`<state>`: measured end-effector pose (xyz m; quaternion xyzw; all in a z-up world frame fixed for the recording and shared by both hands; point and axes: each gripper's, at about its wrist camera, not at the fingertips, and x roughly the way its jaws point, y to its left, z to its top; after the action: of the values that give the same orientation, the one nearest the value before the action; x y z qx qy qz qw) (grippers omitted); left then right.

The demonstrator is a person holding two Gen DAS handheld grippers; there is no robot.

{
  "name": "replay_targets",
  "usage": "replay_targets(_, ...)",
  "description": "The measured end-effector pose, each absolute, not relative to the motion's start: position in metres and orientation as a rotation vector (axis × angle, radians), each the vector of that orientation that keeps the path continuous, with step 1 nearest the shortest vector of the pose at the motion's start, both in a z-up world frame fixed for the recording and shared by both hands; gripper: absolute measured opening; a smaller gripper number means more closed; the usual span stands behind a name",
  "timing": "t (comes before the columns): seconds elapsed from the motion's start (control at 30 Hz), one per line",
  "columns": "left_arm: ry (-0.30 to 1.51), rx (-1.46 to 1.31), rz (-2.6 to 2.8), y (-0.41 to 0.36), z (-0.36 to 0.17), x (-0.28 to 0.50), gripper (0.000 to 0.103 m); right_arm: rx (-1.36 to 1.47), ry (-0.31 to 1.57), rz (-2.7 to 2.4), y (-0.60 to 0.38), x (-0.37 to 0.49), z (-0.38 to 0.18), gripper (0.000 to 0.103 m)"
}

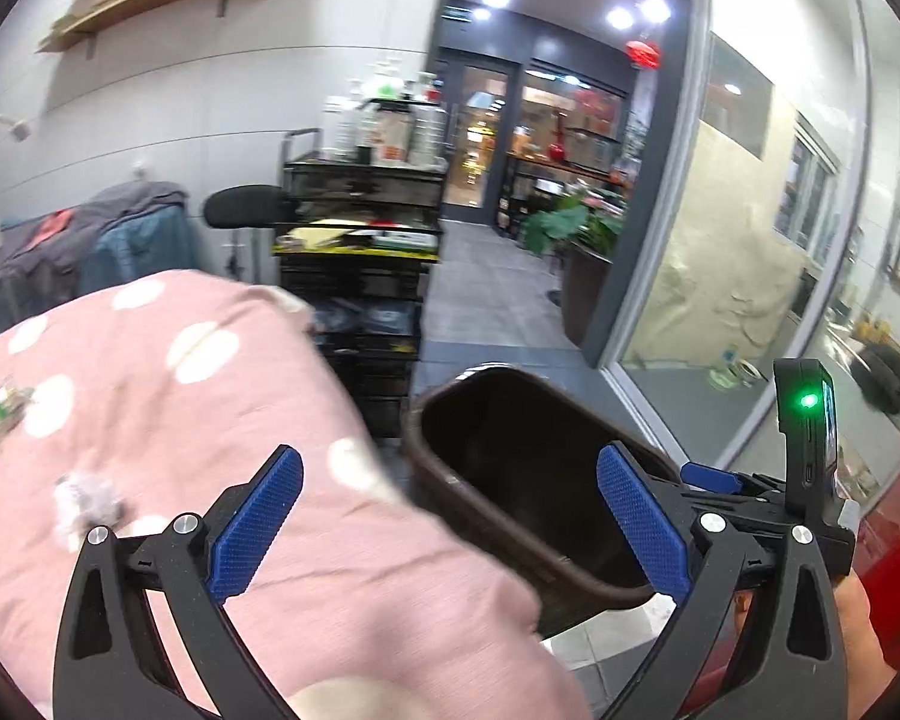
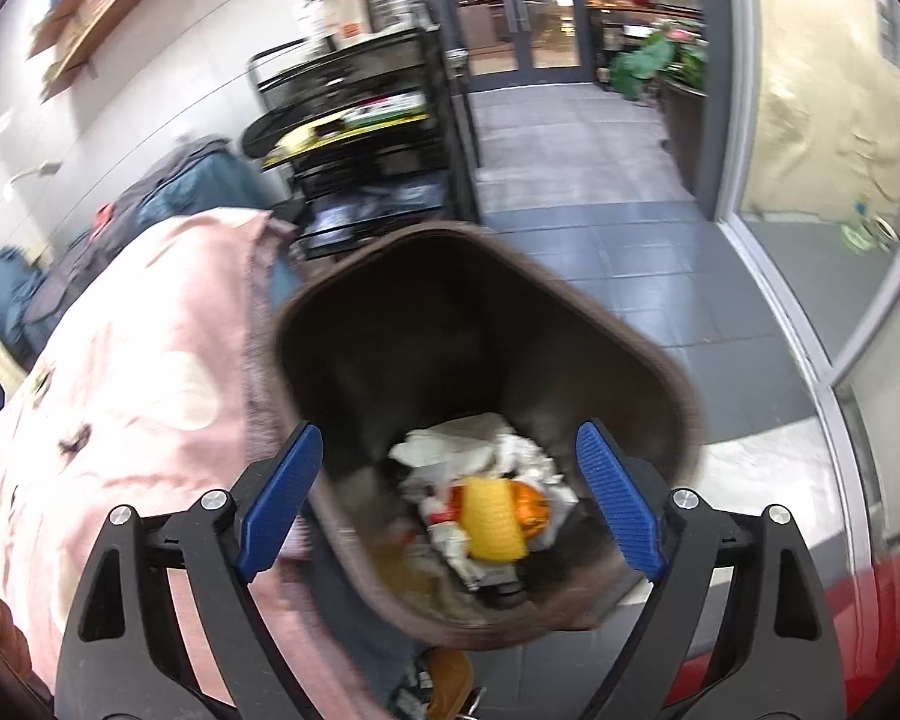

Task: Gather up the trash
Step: 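Move both open tools from the bin back over the table, then grasp the clear plastic bag with the right tool while the left tool grasps the snack wrapper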

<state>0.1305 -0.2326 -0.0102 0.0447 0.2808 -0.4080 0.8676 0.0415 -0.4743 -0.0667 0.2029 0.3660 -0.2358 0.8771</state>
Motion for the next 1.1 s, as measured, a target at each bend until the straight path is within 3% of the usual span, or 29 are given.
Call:
replay_targets(0.73,0.655,-0.043,-0.331,-0.007,-0.036,0.159,0.097,0.209,0.890,0.100,-0.267,0.175,-0.052,0.086)
replay_targets(1.1,0.725,-0.026,-0.228,0.044,-0.053,0.198,0.097,0.165,0.999,0.244,-0.197,0.250,-0.062,0.086)
